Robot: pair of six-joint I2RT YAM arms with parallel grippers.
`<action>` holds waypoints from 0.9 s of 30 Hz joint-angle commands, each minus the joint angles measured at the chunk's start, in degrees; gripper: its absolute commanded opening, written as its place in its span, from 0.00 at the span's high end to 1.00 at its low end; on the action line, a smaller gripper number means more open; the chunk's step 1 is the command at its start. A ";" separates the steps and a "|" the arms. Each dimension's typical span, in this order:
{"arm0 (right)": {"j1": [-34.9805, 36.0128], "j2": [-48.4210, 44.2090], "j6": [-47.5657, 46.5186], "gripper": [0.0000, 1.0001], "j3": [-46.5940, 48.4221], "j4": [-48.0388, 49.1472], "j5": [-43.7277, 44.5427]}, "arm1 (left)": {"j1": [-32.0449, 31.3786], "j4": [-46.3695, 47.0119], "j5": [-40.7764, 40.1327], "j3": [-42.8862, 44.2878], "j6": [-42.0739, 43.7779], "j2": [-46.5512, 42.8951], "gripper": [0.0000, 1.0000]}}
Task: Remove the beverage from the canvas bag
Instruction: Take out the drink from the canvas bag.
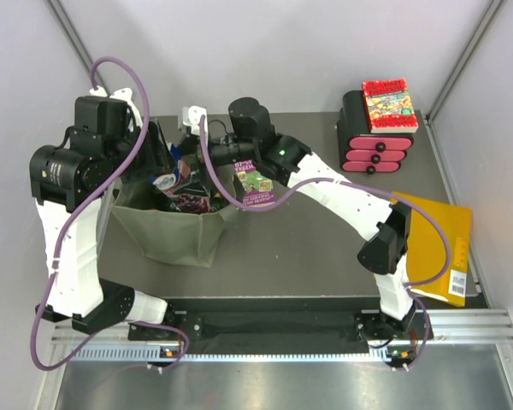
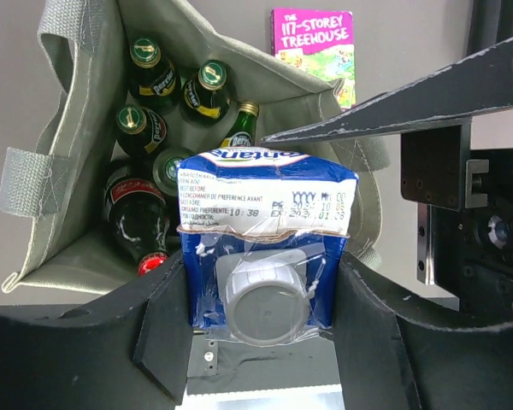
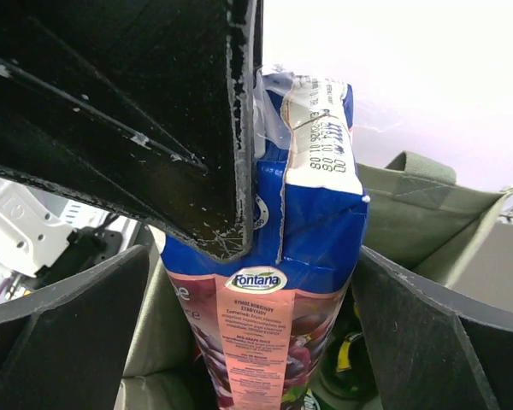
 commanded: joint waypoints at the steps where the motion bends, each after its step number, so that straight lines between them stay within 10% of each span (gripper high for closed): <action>1: 2.08 -0.48 2.10 0.00 -0.63 3.39 -1.49 | -0.25 21.10 3.01 4.12 -2.20 -4.04 1.00; 13: 3.14 2.86 7.55 0.07 1.22 8.84 3.62 | -0.25 25.41 4.95 3.94 -4.40 -5.27 1.00; 19: 2.61 2.33 7.46 0.60 2.01 9.36 2.84 | -0.25 27.87 4.16 2.19 -5.81 -7.03 0.99; 23: 1.64 1.54 9.74 0.86 2.19 12.87 2.22 | -0.25 32.43 1.53 -0.62 -9.05 -9.31 0.68; 27: 0.77 0.93 11.33 0.91 3.33 16.65 1.87 | -0.25 35.69 0.12 -1.33 -9.94 -10.72 0.35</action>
